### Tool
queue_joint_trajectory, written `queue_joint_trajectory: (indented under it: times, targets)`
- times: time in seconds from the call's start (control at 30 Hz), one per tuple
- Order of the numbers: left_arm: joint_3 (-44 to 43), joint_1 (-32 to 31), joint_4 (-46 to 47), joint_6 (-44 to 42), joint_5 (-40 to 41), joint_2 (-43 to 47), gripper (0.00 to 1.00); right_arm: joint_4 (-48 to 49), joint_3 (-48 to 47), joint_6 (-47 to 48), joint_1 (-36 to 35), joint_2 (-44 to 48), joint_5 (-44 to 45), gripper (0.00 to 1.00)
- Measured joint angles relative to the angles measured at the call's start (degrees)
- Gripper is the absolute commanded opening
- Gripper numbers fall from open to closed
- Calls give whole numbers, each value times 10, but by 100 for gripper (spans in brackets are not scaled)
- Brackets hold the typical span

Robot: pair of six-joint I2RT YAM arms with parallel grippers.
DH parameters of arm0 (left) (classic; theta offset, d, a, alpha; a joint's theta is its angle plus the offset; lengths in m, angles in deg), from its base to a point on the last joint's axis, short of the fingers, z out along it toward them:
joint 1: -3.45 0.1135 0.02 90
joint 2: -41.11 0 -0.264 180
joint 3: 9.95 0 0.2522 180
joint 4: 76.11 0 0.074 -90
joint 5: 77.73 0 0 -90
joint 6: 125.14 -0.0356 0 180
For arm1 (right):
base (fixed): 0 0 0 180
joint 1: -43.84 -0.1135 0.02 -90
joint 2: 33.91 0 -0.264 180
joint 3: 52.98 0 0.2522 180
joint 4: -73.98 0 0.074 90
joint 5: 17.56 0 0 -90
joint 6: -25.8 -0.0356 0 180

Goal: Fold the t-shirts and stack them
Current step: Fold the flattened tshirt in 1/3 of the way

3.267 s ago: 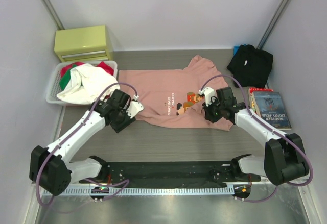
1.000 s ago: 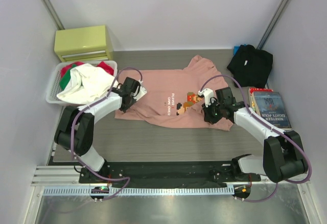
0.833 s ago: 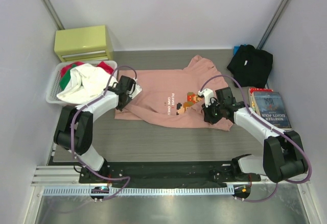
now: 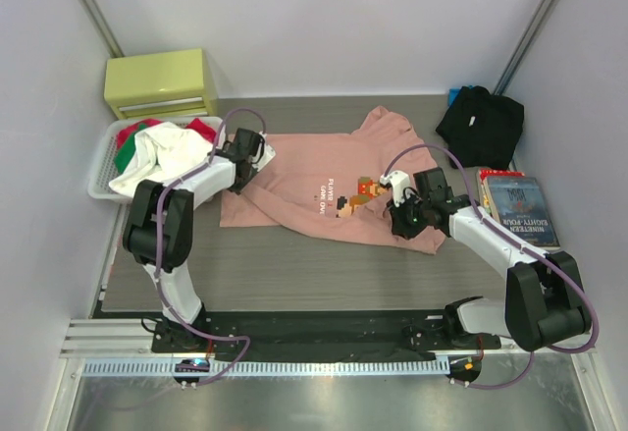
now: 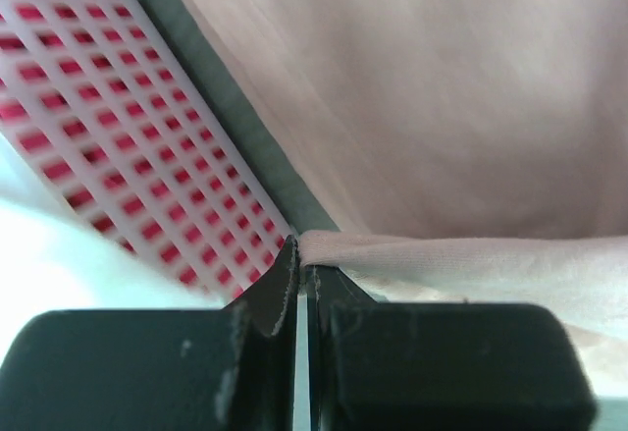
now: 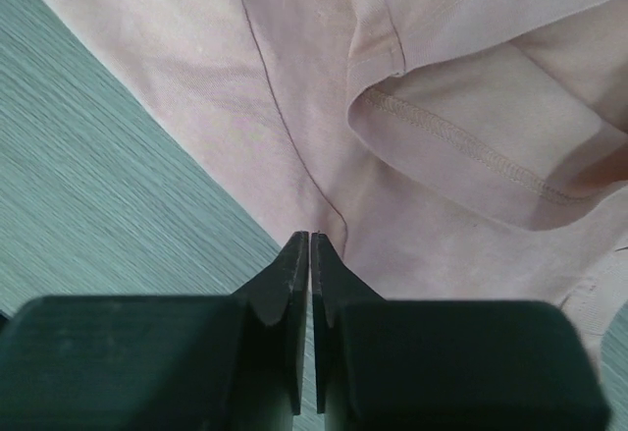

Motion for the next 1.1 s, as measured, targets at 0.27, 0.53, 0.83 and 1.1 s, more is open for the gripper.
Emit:
queue_joint_trajectory:
  times: [0.27, 0.53, 0.83, 1.1]
  targets:
    - [-33, -8, 8, 7, 3, -51, 52, -4, 0, 2, 1, 0, -5, 45]
    - [-27, -5, 23, 7, -2, -51, 53, -7, -1, 2, 3, 0, -12, 56]
    - [43, 19, 42, 26, -49, 15, 53, -4, -1, 0, 4, 79, 3, 59]
    - [83, 25, 7, 49, -63, 288, 53, 5, -1, -12, 18, 161, 41, 62]
